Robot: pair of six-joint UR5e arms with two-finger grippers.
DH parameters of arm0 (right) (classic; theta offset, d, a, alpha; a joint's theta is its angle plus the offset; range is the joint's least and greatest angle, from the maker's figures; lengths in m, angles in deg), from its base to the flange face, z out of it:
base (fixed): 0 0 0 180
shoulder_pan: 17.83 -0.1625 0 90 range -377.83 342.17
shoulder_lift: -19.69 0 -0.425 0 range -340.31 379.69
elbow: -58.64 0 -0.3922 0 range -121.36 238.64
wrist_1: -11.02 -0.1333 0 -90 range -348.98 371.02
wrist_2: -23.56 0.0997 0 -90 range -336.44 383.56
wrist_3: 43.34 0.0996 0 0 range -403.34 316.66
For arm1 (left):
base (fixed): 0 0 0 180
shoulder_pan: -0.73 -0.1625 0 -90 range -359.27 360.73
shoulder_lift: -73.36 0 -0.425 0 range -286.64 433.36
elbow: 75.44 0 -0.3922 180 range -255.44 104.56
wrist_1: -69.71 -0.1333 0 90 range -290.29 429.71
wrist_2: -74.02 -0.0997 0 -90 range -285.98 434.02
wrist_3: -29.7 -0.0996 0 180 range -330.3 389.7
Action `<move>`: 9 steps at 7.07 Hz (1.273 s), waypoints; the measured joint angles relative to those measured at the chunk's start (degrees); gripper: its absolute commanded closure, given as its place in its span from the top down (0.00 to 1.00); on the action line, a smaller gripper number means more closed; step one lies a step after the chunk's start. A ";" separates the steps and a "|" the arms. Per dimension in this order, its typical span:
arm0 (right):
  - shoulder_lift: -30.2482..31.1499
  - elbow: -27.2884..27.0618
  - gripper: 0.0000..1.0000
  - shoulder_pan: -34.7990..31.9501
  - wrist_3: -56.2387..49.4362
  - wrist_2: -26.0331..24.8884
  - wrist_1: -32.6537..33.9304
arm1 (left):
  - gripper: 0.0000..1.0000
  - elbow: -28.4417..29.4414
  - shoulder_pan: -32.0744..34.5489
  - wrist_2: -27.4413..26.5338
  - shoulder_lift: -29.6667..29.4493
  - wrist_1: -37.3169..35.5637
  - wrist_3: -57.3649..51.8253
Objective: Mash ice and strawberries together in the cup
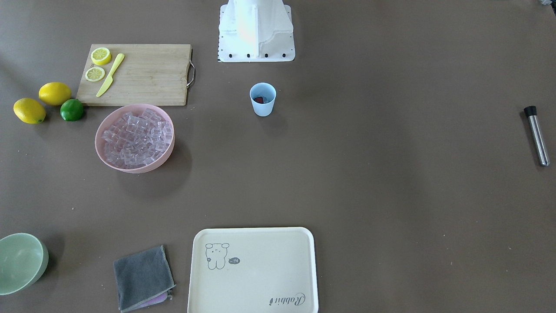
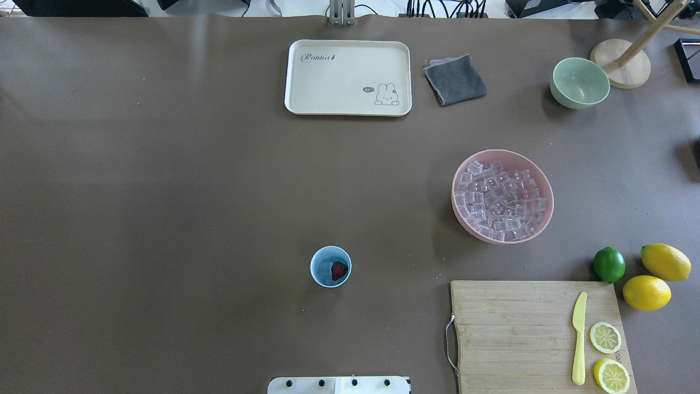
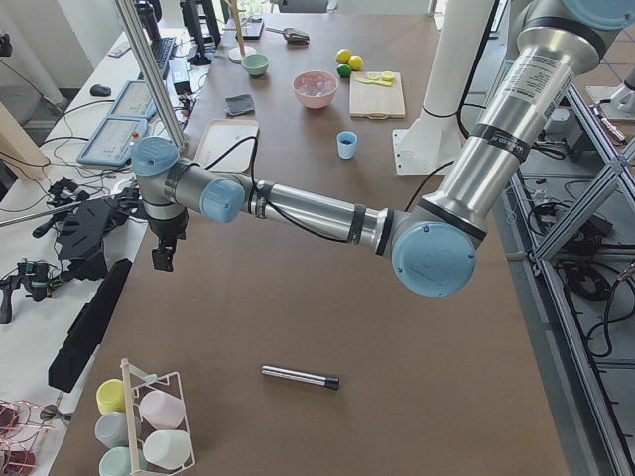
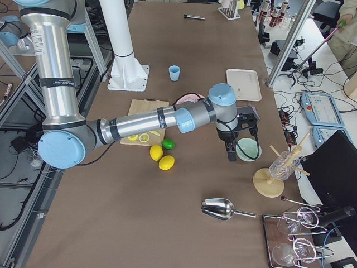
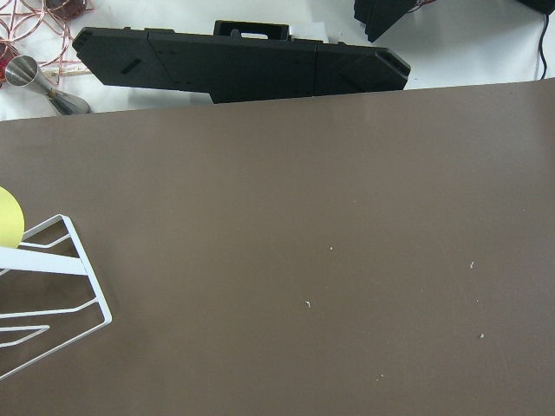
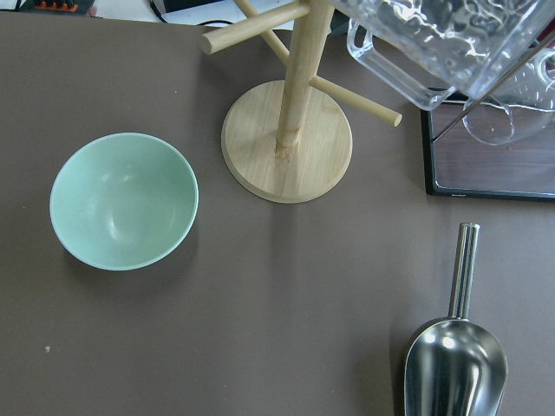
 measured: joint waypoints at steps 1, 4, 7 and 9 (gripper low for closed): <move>-1.10 0.10 1.00 -0.02 -0.05 1.63 3.55 | 0.98 0.27 -0.01 0.00 0.04 -0.04 0.00; -1.51 2.07 1.00 -0.02 -0.14 3.71 6.75 | 0.98 1.91 -0.20 0.11 -0.78 -4.85 -0.06; -1.87 2.74 1.00 0.00 -0.11 5.00 7.03 | 0.98 2.19 -0.29 0.08 -0.97 -6.89 -0.12; -1.99 2.74 1.00 0.04 -0.14 5.28 7.04 | 0.98 2.36 -0.29 0.07 -0.53 -6.97 -0.12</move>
